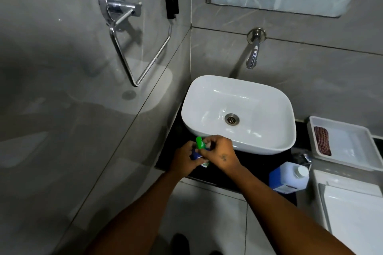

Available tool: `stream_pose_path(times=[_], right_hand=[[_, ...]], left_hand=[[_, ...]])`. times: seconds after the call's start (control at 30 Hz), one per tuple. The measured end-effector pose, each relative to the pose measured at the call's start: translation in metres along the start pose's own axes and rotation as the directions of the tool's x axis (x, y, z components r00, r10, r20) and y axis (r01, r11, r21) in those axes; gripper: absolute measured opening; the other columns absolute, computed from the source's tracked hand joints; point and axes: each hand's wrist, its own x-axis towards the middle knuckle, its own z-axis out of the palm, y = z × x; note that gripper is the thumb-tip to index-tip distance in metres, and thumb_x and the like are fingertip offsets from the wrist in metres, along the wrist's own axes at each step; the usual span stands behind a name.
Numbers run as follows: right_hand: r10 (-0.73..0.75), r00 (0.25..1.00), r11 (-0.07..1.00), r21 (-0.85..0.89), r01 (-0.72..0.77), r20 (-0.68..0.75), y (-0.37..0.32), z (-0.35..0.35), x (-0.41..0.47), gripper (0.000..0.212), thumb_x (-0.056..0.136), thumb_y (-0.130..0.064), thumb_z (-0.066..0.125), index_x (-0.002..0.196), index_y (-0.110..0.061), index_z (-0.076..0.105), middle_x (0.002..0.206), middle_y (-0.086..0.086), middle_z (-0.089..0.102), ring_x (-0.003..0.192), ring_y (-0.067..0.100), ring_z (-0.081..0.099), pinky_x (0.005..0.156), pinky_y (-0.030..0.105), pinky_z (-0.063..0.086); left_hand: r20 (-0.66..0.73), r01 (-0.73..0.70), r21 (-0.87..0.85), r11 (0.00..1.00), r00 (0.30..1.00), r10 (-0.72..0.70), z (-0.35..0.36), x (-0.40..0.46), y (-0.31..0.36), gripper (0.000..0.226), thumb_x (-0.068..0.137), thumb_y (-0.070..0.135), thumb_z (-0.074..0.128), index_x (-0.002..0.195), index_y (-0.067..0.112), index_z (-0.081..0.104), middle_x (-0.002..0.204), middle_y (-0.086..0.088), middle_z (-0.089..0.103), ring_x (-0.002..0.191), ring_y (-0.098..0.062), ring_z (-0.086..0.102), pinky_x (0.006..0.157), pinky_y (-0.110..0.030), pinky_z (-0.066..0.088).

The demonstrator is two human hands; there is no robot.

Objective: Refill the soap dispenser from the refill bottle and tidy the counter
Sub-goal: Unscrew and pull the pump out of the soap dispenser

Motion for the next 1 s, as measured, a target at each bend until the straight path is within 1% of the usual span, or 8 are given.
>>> stream_pose_path(times=[0.17, 0.37, 0.5, 0.63, 0.7, 0.77, 0.9, 1.0], right_hand=[[-0.136, 0.988, 0.991, 0.002, 0.137, -0.066, -0.03, -0.04, -0.012, 0.029, 0.062, -0.039, 0.088, 0.072, -0.021, 0.068, 0.073, -0.003, 0.065, 0.064, 0.006, 0.061, 0.057, 0.018, 0.048], [-0.318, 0.948, 0.946, 0.054, 0.318, -0.01, -0.047, -0.092, -0.017, 0.022, 0.071, -0.042, 0.082, 0.068, -0.026, 0.068, 0.064, -0.018, 0.058, 0.057, 0.001, 0.051, 0.056, 0.013, 0.04], [-0.267, 0.958, 0.961, 0.043, 0.272, -0.106, -0.051, -0.103, -0.02, 0.036, 0.057, -0.058, 0.085, 0.07, -0.027, 0.072, 0.066, -0.013, 0.065, 0.058, 0.003, 0.056, 0.055, 0.017, 0.046], [-0.369, 0.928, 0.924, 0.127, 0.361, 0.053, -0.055, -0.116, -0.022, 0.024, 0.069, -0.037, 0.084, 0.09, -0.028, 0.078, 0.082, -0.012, 0.067, 0.073, 0.007, 0.062, 0.064, 0.024, 0.05], [-0.318, 0.948, 0.939, 0.151, 0.311, 0.028, -0.053, -0.117, -0.024, 0.038, 0.065, -0.04, 0.087, 0.099, -0.029, 0.075, 0.09, -0.007, 0.069, 0.08, 0.012, 0.063, 0.07, 0.028, 0.054], [-0.207, 0.975, 0.969, 0.122, 0.217, -0.084, -0.052, -0.112, -0.027, 0.045, 0.057, -0.052, 0.088, 0.089, -0.027, 0.069, 0.082, -0.007, 0.067, 0.071, 0.008, 0.058, 0.064, 0.022, 0.052], [-0.22, 0.973, 0.942, 0.246, 0.229, -0.065, -0.051, -0.107, -0.03, 0.028, 0.075, -0.025, 0.082, 0.101, -0.023, 0.072, 0.099, 0.003, 0.069, 0.093, 0.024, 0.065, 0.086, 0.046, 0.057], [-0.124, 0.987, 0.944, 0.294, 0.148, -0.099, -0.055, -0.106, -0.033, 0.04, 0.069, -0.037, 0.086, 0.102, -0.022, 0.069, 0.098, 0.003, 0.07, 0.092, 0.023, 0.064, 0.085, 0.04, 0.058]], left_hand=[[0.057, -0.159, -0.012, 0.987, 0.986, 0.16, -0.018, -0.01, 0.045, 0.04, 0.064, 0.029, 0.09, 0.098, 0.033, 0.069, 0.093, 0.016, 0.075, 0.089, 0.0, 0.072, 0.075, -0.015, 0.057], [0.053, -0.186, -0.122, 0.975, 0.98, 0.194, -0.028, -0.012, 0.083, 0.045, 0.067, 0.014, 0.091, 0.107, 0.006, 0.071, 0.096, -0.004, 0.078, 0.087, -0.01, 0.076, 0.074, -0.023, 0.061], [0.032, -0.209, -0.204, 0.956, 0.975, 0.22, -0.023, -0.016, 0.099, 0.045, 0.069, 0.012, 0.09, 0.108, 0.002, 0.07, 0.098, -0.006, 0.077, 0.088, -0.013, 0.076, 0.075, -0.025, 0.061], [0.069, -0.191, -0.275, 0.942, 0.974, 0.217, -0.018, -0.02, 0.107, 0.044, 0.069, 0.006, 0.089, 0.109, 0.003, 0.07, 0.098, -0.007, 0.077, 0.09, -0.019, 0.076, 0.077, -0.029, 0.062], [0.074, -0.18, -0.316, 0.931, 0.974, 0.214, -0.018, -0.021, 0.108, 0.043, 0.07, 0.005, 0.088, 0.109, 0.002, 0.07, 0.099, -0.01, 0.078, 0.091, -0.023, 0.076, 0.079, -0.035, 0.063], [0.062, -0.184, -0.342, 0.921, 0.974, 0.217, -0.019, -0.022, 0.11, 0.041, 0.071, 0.005, 0.088, 0.108, 0.004, 0.07, 0.1, -0.01, 0.078, 0.092, -0.024, 0.076, 0.08, -0.036, 0.063], [0.048, -0.194, -0.346, 0.918, 0.973, 0.224, -0.022, -0.023, 0.111, 0.039, 0.072, 0.007, 0.087, 0.108, 0.006, 0.071, 0.102, -0.01, 0.078, 0.091, -0.025, 0.076, 0.079, -0.036, 0.063], [0.064, -0.188, -0.337, 0.923, 0.973, 0.222, -0.024, -0.023, 0.112, 0.042, 0.074, 0.009, 0.086, 0.112, 0.004, 0.069, 0.105, -0.012, 0.077, 0.094, -0.026, 0.076, 0.081, -0.04, 0.063]])
